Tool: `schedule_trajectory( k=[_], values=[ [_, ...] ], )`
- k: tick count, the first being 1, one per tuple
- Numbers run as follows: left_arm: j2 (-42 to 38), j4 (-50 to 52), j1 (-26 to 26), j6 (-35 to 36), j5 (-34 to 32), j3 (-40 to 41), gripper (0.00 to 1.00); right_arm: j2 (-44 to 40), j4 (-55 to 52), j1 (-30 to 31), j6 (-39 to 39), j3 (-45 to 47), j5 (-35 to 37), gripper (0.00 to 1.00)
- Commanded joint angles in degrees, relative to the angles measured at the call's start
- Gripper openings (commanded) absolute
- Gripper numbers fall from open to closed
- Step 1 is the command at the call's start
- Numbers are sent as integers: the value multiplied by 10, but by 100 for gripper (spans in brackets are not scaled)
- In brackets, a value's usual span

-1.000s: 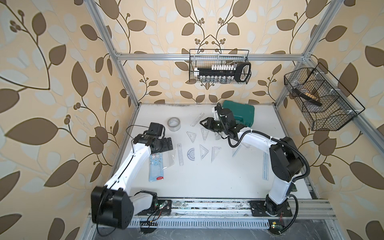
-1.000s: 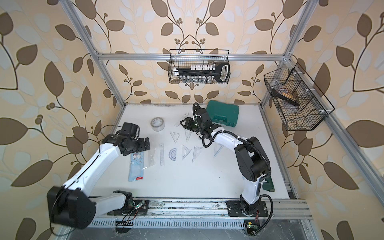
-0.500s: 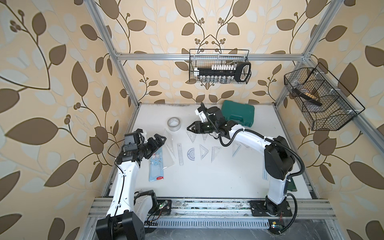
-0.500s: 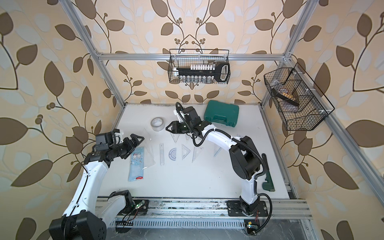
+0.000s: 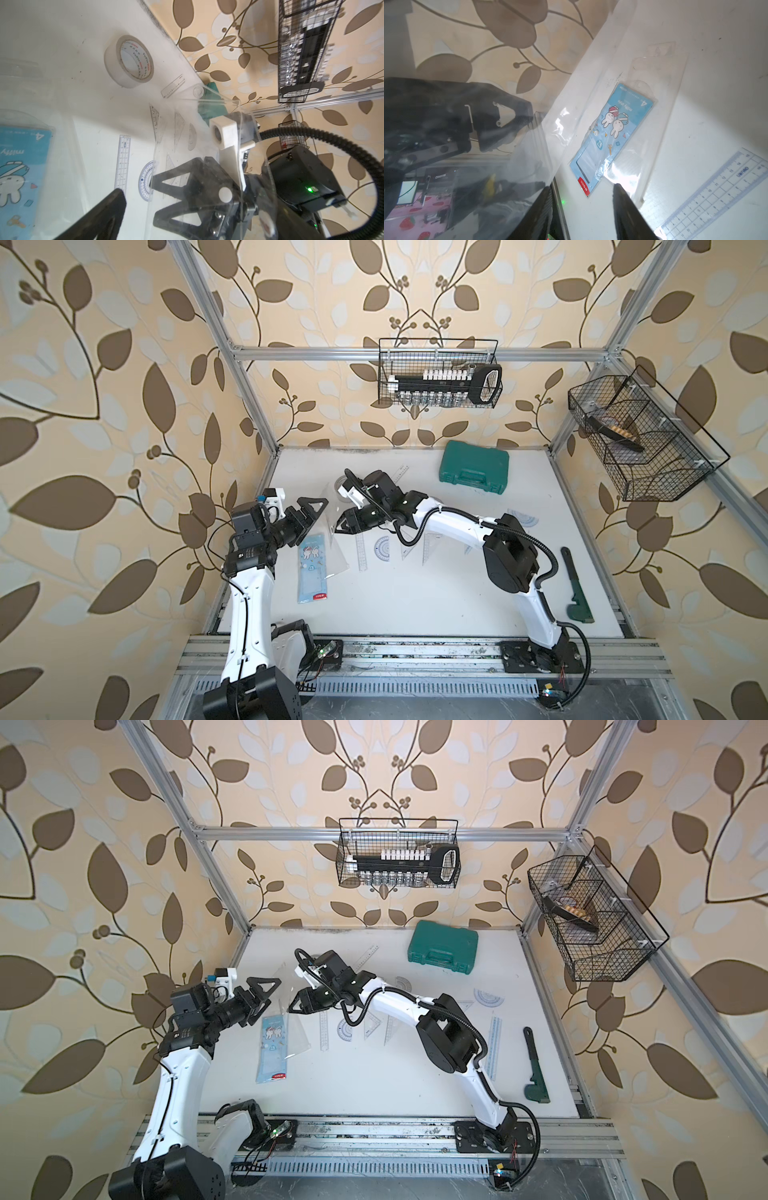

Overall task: Open the ruler set and take out the ruler
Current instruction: Place the ruler set bag at the center of the board.

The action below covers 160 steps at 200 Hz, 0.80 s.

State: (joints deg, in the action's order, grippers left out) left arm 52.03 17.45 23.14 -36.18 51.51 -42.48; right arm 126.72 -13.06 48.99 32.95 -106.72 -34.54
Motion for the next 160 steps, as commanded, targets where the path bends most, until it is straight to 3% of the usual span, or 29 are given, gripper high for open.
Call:
schedule_trajectory(
  k=[1,34,62,96,127,160],
  values=[
    [0,-79,15,-47,66,17,99,-13,15,-13,3,-3,-25,48],
    [1,-82,34,-62,89,9,99,-52,70,-26,22,59,-39,51],
    [-2,-60,42,-56,93,-15,99,-103,69,-29,-6,106,-36,57],
    [-11,94,42,47,9,-80,99,-135,40,-39,-22,147,-6,59],
    [-11,173,42,108,-48,-111,99,-127,13,-54,-27,179,11,58],
    [-10,174,42,122,-100,-72,99,-145,-20,-66,-40,220,95,58]
  ],
)
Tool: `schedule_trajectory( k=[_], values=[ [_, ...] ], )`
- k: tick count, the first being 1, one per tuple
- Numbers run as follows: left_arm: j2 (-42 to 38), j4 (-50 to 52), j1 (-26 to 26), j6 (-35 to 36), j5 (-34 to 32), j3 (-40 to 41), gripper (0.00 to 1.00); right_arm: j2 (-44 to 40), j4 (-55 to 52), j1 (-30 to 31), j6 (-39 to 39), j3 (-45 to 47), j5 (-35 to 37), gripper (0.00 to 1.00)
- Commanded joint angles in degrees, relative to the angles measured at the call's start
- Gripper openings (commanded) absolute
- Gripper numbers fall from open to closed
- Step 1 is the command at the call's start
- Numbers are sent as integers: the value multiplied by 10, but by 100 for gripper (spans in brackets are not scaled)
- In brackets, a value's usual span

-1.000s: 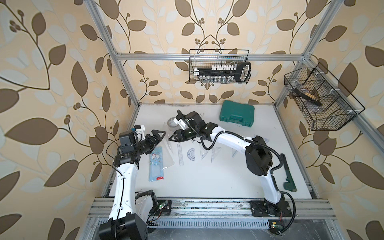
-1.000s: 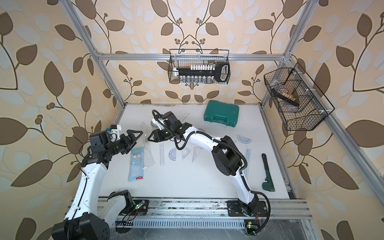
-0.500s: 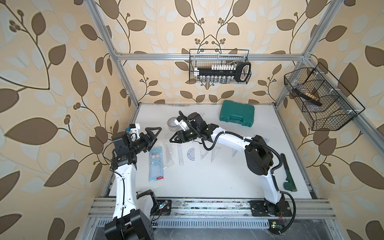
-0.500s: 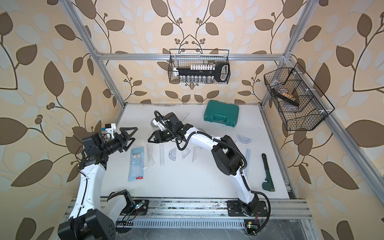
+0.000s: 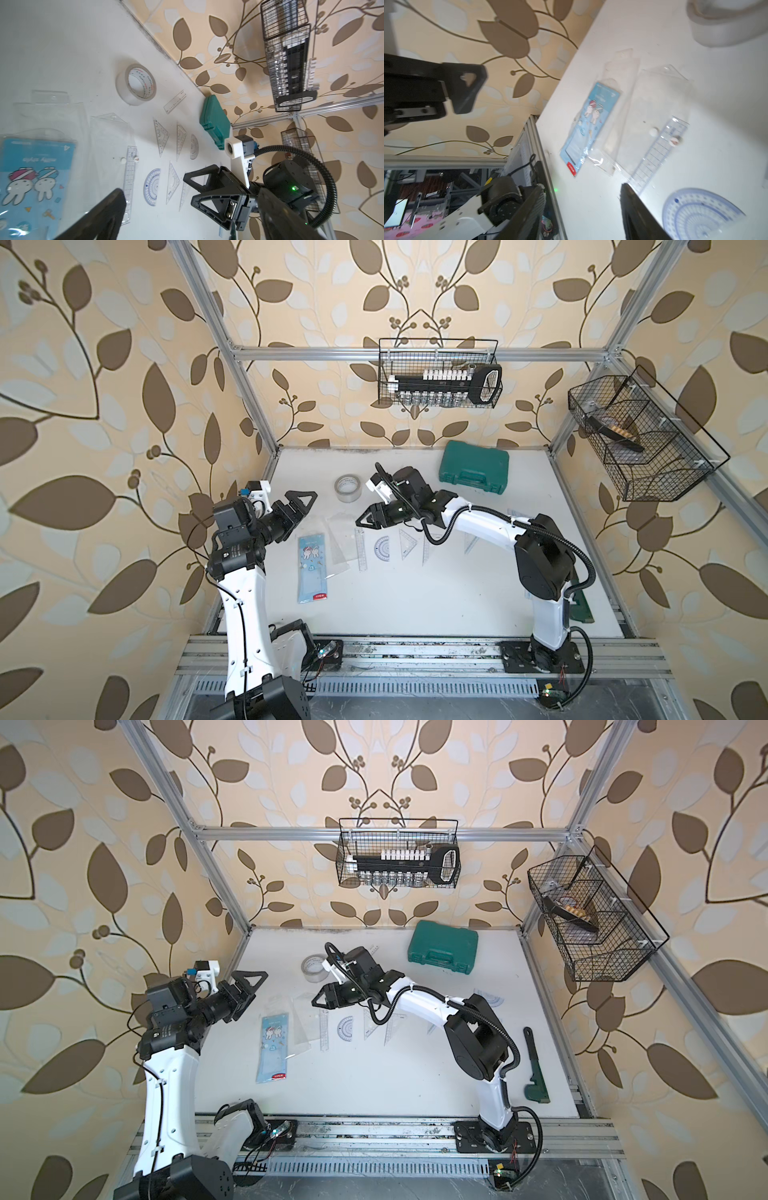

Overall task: Open the ruler set and take out the ruler
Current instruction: Place the ruler set bag at the center of the board, then reset both arms

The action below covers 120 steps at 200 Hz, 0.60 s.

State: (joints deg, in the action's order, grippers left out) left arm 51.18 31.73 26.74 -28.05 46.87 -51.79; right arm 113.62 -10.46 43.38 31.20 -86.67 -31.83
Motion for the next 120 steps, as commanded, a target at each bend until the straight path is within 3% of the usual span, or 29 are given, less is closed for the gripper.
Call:
schedule_trajectory(
  k=[1,45,76,99,120],
  values=[
    [-1,30,6,40,-54,24,99,-14,-47,-10,-24,19,69,58],
    [-15,-2,4,41,-128,74,99,19,-54,-19,-32,10,98,49],
    [-14,-24,-7,27,-129,91,99,35,-61,-19,-42,9,141,45],
    [-25,-26,-25,21,-160,94,99,78,-49,-19,-42,-15,117,35],
    [-19,-29,-49,12,-173,98,99,110,-35,-17,-25,-33,95,33]
  ],
)
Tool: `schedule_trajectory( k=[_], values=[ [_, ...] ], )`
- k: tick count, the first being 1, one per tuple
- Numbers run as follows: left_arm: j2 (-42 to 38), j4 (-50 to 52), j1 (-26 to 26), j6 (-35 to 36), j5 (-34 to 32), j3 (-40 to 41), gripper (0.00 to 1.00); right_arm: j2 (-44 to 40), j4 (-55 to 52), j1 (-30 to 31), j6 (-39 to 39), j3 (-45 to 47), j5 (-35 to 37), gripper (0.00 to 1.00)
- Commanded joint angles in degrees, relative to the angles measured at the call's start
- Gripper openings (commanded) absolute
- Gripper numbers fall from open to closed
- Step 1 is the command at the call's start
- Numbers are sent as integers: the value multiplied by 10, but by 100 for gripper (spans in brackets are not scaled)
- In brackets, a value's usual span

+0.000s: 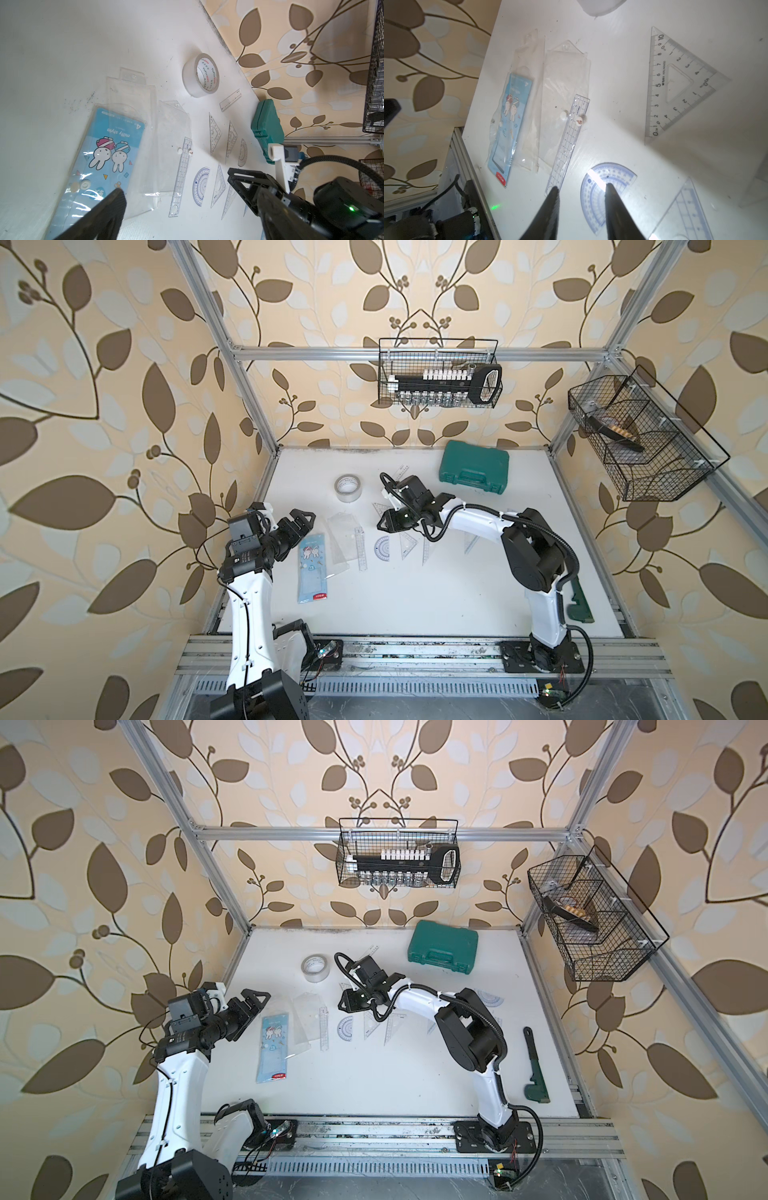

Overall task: Open the ruler set and take out the ruler
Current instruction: Reset both arms

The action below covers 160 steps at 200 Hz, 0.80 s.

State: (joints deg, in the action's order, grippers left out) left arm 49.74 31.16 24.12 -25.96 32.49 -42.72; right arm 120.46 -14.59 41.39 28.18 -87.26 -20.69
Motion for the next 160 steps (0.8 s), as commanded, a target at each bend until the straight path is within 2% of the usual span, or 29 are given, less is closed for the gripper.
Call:
schedule_trajectory(
  k=[1,27,48,87,119,136,160],
  values=[
    [-4,-23,-25,-9,-30,8,99,42,6,3,6,-29,-16,33],
    [10,-26,-92,-13,-91,11,99,76,3,7,12,-63,-25,31],
    [25,-46,-125,-26,-111,16,99,89,-2,10,13,-80,-29,30],
    [49,-121,-157,-27,-180,62,99,11,36,8,-1,8,-9,32],
    [53,-231,-158,9,-231,121,99,-133,89,-5,-37,156,54,49],
    [58,-278,-157,30,-249,137,99,-221,87,-7,-73,224,123,59],
    [67,-328,-157,82,-277,150,99,-345,82,-64,-99,314,211,77]
  ],
)
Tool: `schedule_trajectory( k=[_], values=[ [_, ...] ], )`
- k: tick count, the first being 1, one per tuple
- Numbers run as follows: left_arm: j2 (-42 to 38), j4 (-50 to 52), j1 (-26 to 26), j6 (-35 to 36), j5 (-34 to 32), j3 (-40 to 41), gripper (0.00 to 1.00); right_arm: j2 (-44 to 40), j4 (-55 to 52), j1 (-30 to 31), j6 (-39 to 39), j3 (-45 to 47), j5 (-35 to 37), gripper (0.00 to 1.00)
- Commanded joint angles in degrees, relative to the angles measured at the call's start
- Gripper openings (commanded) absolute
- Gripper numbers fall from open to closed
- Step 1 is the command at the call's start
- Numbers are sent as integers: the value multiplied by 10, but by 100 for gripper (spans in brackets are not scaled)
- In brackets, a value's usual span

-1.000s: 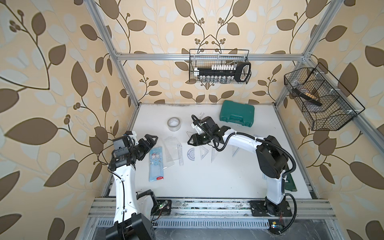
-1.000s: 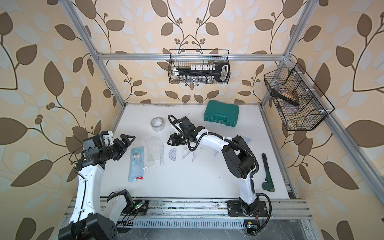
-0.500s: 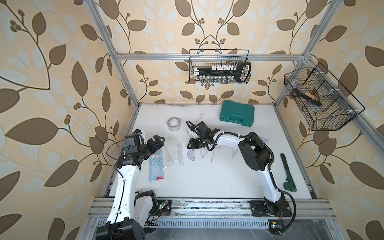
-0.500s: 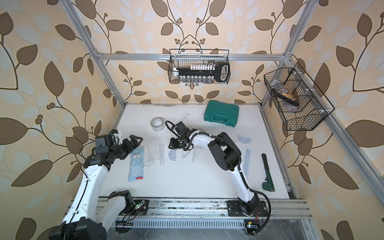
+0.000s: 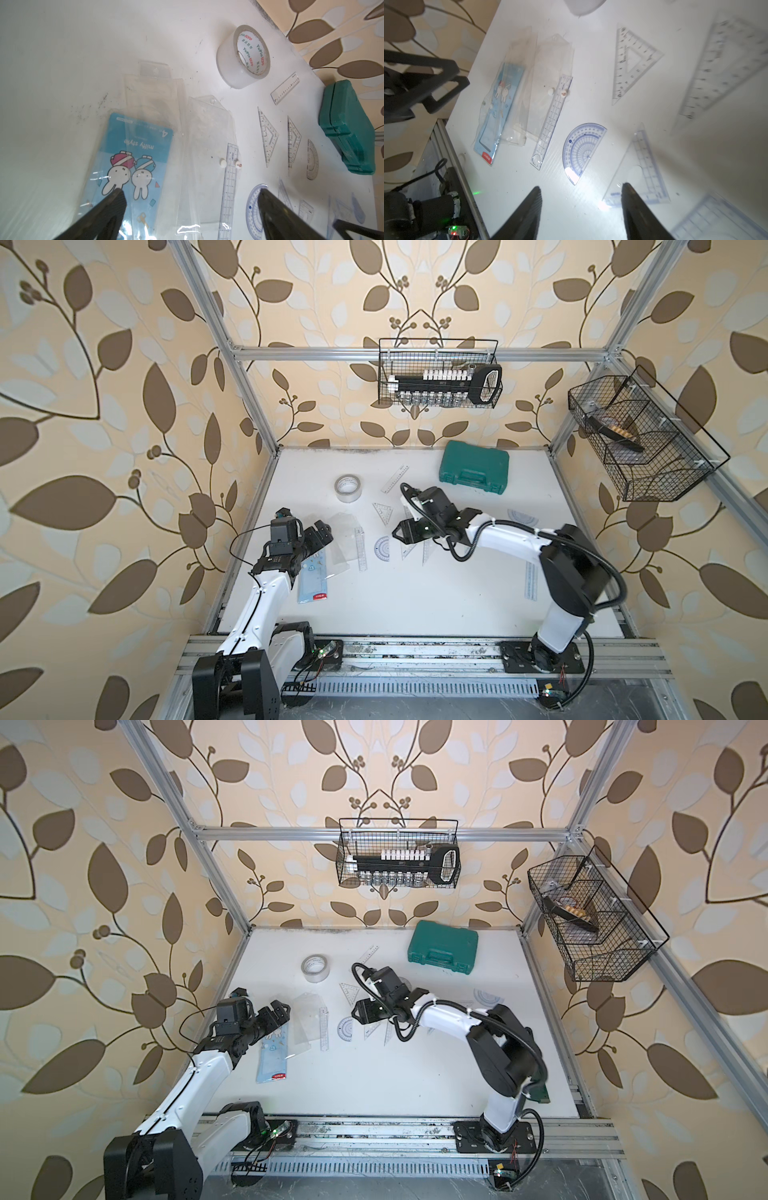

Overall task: Open the ruler set and take out the ruler
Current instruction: Reset both arms

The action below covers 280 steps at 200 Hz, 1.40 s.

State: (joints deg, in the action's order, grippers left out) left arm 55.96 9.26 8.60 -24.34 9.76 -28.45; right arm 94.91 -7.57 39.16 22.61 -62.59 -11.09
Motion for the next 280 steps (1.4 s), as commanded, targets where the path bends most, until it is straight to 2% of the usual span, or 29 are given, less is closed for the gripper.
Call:
schedule_trajectory(
  k=[1,6,10,13,48,67,88,109,156,170,183,211,253,280],
  values=[
    [6,-112,-2,68,-51,8,99,-94,12,-44,-44,71,117,78],
    [8,-133,-2,81,-52,16,99,-117,12,-58,-47,89,137,84],
    [10,-149,-2,88,-52,22,99,-136,12,-72,-49,103,154,97],
    [13,-158,-2,95,-54,27,99,-149,15,-81,-52,112,164,99],
    [61,-275,-2,156,-35,65,99,-255,28,-206,-88,202,270,99],
    [87,-349,-2,170,-16,89,99,-281,41,-244,-86,226,346,99],
    [126,-454,-2,186,-3,119,99,-274,64,-268,-94,234,390,99],
    [167,-498,-3,194,19,112,99,-244,143,-291,-126,265,381,99],
    [293,-632,-10,201,16,122,99,-180,367,-338,-213,352,279,99],
    [286,-572,-13,202,5,101,99,-158,445,-349,-216,384,253,99],
    [292,-577,-21,206,-3,98,99,-131,490,-364,-208,399,238,99],
    [294,-552,-25,210,-11,84,99,-106,461,-371,-197,375,243,99],
    [292,-548,-35,213,-24,83,99,-84,561,-371,-199,417,246,99],
    [293,-547,-38,213,-28,82,99,-85,557,-370,-200,419,241,99]
  ],
)
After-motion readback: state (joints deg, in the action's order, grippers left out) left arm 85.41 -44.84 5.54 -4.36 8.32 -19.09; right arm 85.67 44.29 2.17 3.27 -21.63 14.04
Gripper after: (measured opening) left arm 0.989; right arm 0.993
